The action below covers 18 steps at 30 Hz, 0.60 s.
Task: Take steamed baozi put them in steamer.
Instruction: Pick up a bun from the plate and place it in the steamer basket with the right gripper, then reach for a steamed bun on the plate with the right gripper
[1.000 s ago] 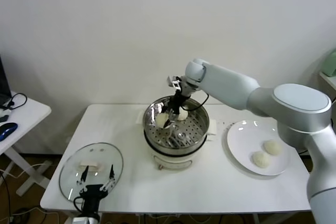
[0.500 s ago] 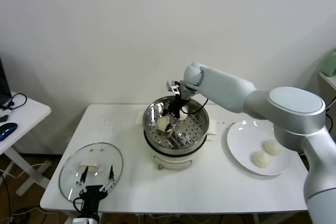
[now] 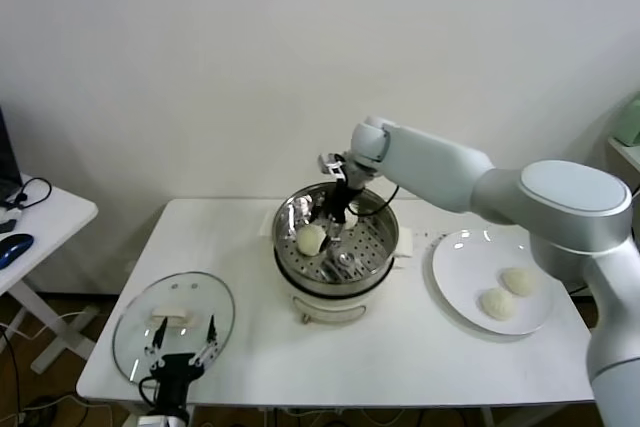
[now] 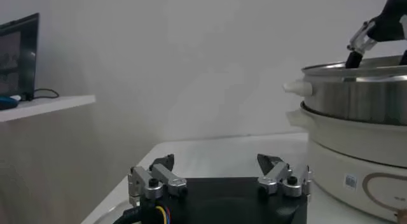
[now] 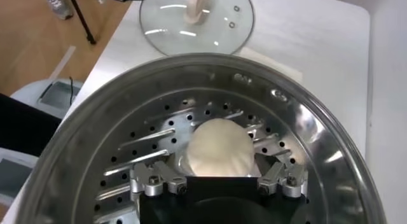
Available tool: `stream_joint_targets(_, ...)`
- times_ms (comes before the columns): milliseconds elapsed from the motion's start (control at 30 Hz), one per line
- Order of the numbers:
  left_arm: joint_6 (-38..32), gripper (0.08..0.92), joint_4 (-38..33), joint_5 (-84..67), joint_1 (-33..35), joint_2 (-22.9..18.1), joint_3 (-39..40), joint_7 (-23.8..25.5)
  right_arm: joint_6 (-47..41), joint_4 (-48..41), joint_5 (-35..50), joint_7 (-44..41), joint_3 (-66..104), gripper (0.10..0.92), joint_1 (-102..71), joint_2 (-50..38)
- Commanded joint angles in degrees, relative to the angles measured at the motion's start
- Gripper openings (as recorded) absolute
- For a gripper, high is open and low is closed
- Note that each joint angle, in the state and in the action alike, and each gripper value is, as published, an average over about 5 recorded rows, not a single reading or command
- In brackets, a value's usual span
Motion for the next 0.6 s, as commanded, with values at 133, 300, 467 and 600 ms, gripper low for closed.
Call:
stream_joint_targets(133, -0.04, 0.823, -0.06, 0.02, -0.22, -0.03, 0.38, 0.00, -0.62, 15.50, -2.06, -0.86, -0.15, 0.823, 9.36, -18.71)
stream_joint_targets(300, -0.33, 0.823, -0.65, 0.50, -0.20, 0.00, 0.60, -0.45, -0.13, 20.74, -4.56, -2.08, -1.12, 0.823, 11.43, -28.44)
stream_joint_targets(467, -0.63, 0.823, -0.93, 1.53, -0.62, -0.07, 1.07, -1.15, 2.29, 21.69, -11.00, -3.63, -0.93, 0.823, 9.75, -36.70)
stream_joint_targets(600, -0.58, 0.823, -1.31, 2.00, -0.54, -0.09, 1.25, -1.17, 3.83, 22.47, -16.64, -3.81, -0.05, 0.823, 6.44, -41.79)
